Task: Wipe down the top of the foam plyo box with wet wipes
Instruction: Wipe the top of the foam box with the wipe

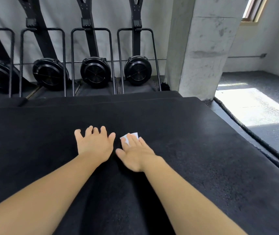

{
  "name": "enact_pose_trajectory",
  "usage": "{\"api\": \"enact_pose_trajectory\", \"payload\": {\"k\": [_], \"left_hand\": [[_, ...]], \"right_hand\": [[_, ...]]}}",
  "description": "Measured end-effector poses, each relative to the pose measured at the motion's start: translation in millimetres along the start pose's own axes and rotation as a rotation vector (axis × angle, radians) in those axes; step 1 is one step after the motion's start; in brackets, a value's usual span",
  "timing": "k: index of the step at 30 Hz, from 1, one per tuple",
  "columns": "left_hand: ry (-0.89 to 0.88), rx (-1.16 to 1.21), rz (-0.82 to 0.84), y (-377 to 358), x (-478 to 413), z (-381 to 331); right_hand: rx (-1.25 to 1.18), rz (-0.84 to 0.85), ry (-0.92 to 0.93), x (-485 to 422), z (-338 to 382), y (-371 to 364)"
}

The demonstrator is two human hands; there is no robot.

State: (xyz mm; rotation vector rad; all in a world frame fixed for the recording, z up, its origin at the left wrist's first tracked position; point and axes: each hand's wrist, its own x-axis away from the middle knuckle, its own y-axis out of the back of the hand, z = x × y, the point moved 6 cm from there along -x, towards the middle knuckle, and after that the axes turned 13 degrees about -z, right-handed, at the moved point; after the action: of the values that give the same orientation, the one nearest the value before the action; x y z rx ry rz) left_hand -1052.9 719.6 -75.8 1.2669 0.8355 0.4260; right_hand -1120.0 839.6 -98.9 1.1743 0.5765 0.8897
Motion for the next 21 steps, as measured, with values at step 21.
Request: {"api": "enact_pose_trajectory", "payload": {"k": [21], "left_hand": [[-0.042,-0.14,-0.037,0.3,69.8,-28.9]], "right_hand": [[0.083,-0.158,-0.377,24.1,-131.5,38.7]]}}
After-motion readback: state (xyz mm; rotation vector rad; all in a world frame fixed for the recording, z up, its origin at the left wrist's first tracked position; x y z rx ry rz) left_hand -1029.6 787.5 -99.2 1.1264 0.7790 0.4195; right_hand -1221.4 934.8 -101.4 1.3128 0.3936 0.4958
